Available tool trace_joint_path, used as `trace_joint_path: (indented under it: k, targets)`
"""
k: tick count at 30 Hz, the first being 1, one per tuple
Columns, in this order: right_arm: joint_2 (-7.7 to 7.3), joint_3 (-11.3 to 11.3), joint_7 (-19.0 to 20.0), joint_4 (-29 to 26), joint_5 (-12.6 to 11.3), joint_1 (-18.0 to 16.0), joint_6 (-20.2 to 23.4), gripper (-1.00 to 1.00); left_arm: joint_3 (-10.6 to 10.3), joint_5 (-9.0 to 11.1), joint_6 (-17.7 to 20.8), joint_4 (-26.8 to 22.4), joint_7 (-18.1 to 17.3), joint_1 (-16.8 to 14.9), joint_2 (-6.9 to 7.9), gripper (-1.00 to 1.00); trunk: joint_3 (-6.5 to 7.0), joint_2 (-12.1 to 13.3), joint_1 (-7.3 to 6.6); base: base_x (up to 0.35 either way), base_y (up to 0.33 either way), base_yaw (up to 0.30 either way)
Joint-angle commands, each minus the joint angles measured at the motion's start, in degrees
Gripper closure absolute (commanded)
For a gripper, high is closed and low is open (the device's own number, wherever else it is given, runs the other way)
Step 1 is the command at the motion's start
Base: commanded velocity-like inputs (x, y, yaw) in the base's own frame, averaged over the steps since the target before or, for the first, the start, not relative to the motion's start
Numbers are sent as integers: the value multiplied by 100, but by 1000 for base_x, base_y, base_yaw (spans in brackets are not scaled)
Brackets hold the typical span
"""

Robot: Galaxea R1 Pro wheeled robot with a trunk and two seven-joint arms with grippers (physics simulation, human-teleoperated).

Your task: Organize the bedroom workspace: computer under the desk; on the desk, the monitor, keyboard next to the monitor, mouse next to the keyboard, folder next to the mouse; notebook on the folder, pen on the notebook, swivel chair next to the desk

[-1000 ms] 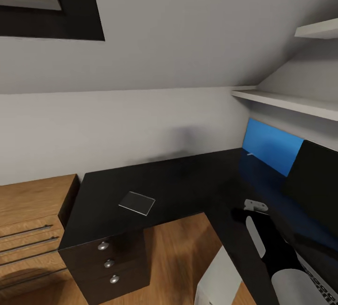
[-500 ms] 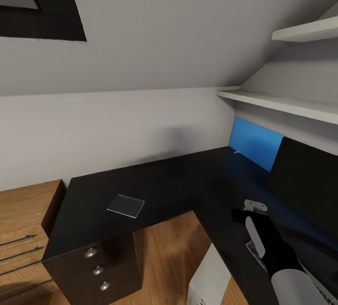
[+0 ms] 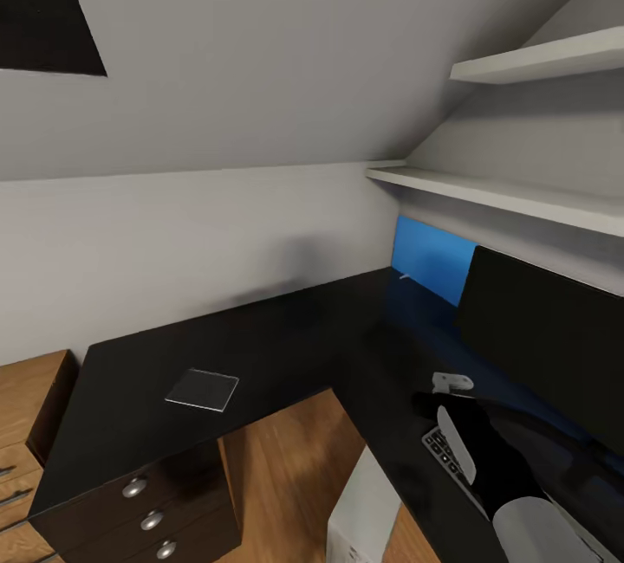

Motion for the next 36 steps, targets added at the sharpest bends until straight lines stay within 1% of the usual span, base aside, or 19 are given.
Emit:
trace_joint_path:
  k: [1,3,5,7,9,13,19,24,30,34,36]
  targets:
    - [-5,20,-47,4,-56,-4,17,100,-36,45,-24,-9,46,-2,9,-100,-7,-7,2,0,0,-34]
    - [-7,32,-40,57,-52,-4,2,100,-36,45,-24,-9,47,-2,9,-100,-7,-7,2,0,0,-18]
    - [-7,131,-37,92,-49,0,-13,100,-36,45,-24,-9,42,-2,9,-100,-7,-7,2,0,0,-4]
    - [-14,313,-36,107,-50,-1,-19,100,-36,45,-24,-9,41,-2,9,-100,-7,-7,2,0,0,-1]
    - [-21,371,-29,154,-49,-2,-21,100,-36,40,-26,-9,40,-2,9,-100,-7,-7,2,134,0,0]
    - [-45,386,-27,221,-42,-2,-30,100,-47,37,-25,-9,40,-2,9,-100,-7,-7,2,77,0,0]
    - [-58,411,-27,464,-40,-4,-74,100,-51,32,-25,-42,35,-2,9,-100,-7,-7,2,11,0,0]
    - [-54,415,-27,545,-40,-6,-307,100,-51,32,-24,-39,34,-2,-5,-100,-7,-7,2,15,0,0]
    - [-58,415,-27,558,-36,-7,-336,100,-53,30,-24,-27,35,-2,-8,-100,-7,-7,2,250,0,0]
    - [-60,415,-28,561,-32,-5,-337,100,-53,28,-31,-27,34,-2,-15,-100,-7,-7,2,151,0,0]
    - [-70,415,-29,580,-31,-7,-343,100,-86,28,-26,-26,32,-2,-13,-100,-7,-7,2,63,0,0]
